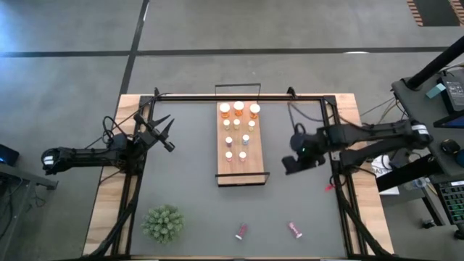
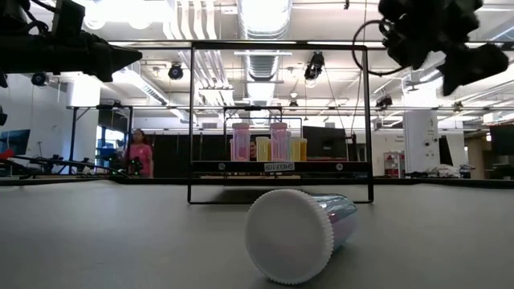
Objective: Pick and place medicine bottles onto shelf by color
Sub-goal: Put the pink pill bottle on the shelf aligned with the other pink bottles
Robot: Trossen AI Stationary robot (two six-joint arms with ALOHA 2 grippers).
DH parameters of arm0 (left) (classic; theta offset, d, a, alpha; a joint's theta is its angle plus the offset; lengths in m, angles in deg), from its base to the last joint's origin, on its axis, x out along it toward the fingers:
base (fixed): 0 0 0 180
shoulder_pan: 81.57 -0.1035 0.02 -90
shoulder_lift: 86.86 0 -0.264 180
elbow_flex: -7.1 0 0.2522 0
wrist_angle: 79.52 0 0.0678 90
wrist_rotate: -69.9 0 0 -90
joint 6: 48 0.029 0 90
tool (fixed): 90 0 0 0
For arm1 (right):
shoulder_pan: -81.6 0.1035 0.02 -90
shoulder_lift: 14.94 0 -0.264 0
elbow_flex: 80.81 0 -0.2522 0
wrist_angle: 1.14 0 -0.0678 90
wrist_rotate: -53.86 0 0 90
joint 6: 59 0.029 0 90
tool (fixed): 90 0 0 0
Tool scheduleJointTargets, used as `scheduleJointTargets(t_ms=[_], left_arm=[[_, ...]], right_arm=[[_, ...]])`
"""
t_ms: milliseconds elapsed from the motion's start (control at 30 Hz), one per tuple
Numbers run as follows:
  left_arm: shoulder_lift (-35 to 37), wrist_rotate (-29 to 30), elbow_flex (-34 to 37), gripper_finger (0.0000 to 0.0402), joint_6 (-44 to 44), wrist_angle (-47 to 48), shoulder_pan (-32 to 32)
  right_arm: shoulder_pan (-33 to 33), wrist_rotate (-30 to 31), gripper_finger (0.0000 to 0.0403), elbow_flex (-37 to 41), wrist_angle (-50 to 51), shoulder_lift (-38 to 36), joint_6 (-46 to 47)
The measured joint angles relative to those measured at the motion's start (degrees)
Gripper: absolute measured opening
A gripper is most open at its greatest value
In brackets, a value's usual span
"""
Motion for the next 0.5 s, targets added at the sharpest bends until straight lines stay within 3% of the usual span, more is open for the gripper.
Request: scheduleJointTargets(t_ms=[267,500], left_arm=[[0.00,0.01,0.00,0.0072,0.00,0.00,0.00],[0.00,0.00,0.01,0.0072,0.00,0.01,0.00]], right_arm=[[12.08,0.37,0.0267,-0.67,2.40,7.14,7.54],[23.90,7.62,0.0267,-0.78,0.06,11.68,15.51]])
